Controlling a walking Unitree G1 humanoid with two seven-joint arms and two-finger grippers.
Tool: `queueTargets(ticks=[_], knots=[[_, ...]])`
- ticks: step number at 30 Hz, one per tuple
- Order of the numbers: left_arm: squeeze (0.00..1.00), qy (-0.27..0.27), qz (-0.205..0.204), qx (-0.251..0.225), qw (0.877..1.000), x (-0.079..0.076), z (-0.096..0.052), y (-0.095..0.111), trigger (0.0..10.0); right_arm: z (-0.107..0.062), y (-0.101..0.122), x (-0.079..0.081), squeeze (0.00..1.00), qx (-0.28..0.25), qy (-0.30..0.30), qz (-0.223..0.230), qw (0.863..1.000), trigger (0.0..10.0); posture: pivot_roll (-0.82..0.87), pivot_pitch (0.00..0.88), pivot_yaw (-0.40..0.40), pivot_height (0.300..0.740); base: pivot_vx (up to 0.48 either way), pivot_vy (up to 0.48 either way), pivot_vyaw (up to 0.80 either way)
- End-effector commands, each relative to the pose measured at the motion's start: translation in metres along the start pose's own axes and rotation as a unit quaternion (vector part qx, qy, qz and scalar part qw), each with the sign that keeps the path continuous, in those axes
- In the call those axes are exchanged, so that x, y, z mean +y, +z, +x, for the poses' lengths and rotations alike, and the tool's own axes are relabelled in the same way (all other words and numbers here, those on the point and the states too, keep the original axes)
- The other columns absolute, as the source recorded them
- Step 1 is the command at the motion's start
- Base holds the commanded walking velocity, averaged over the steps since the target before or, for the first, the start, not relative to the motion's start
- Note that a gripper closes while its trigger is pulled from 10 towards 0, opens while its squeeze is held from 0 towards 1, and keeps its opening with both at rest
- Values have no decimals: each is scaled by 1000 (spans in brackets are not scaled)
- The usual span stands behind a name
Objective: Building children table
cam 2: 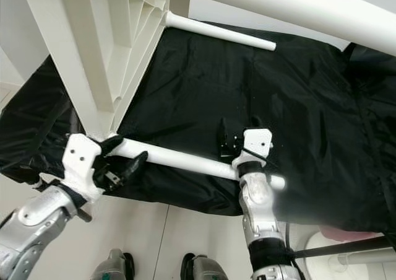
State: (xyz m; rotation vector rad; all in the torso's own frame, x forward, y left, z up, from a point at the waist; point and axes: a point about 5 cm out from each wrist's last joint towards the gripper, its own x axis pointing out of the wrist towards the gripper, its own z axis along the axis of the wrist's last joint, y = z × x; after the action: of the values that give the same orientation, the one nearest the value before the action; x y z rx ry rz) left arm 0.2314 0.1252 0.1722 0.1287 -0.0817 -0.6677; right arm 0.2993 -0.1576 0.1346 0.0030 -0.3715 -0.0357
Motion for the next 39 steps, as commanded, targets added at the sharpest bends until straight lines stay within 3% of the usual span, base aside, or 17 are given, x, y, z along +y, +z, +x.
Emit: queueTargets(ticks=[1, 3, 5, 8, 12, 14, 16, 17, 27, 31, 36, 39], knots=[[0, -63, 7, 5, 998, -11, 3, -7, 10000, -6, -3, -5, 0, 4, -23, -2, 1000, 10000, 124, 155, -67, 740, 0, 0, 0], [0, -58, 12, 7, 998, -13, 7, -11, 10000, -9, -4, -8, 0, 7, -34, -2, 999, 10000, 112, 152, -59, 740, 0, 0, 0], [0, -31, 8, 19, 999, -17, 23, -27, 10000, -16, -1, 0, 0, 9, -54, 15, 998, 10000, 90, 151, -44, 740, 0, 0, 0], [0, -15, 13, 31, 999, -19, 32, -35, 10000, -20, -2, 6, 0, 15, -57, 25, 998, 10000, 90, 151, -44, 740, 0, 0, 0], [0, 24, 14, 19, 999, -16, 46, -32, 10000, -22, 1, 17, 0, 13, -52, 34, 998, 10000, 71, 140, -45, 740, 0, 0, 0], [0, 47, -26, 5, 999, -13, 53, -30, 10000, -22, 3, 22, 0, 10, -48, 38, 998, 10000, 54, 136, -46, 740, 0, 0, 0], [0, 63, -31, -1, 998, -11, 57, -29, 10000, -21, 4, 24, 0, 7, -44, 34, 998, 10000, 45, 128, -50, 740, 0, 0, 0], [0, 85, -3, -20, 996, -8, 63, -23, 10000, -17, 10, 25, 0, -5, -35, 30, 999, 10000, 42, 128, -51, 740, 0, 0, 0], [0, 91, -9, -67, 994, -3, 66, -14, 10000, -12, 18, 19, 0, -9, -33, 16, 999, 10000, 22, 110, -56, 740, 0, 0, 0], [0, 105, -28, -83, 991, -3, 77, -12, 10000, -8, 21, 19, 0, -18, -32, 17, 999, 10000, 16, 89, -44, 740, 0, 0, 0], [0, 111, -70, -62, 989, 0, 89, -21, 10000, -5, 19, 23, 0, -15, -25, 20, 999, 10000, 20, 47, -26, 740, 0, 0, 0], [0, 119, -66, -49, 990, 5, 90, -29, 10000, -7, 17, 25, 0, -7, -24, 18, 1000, 10000, 16, 24, -20, 740, 0, 0, 0]])
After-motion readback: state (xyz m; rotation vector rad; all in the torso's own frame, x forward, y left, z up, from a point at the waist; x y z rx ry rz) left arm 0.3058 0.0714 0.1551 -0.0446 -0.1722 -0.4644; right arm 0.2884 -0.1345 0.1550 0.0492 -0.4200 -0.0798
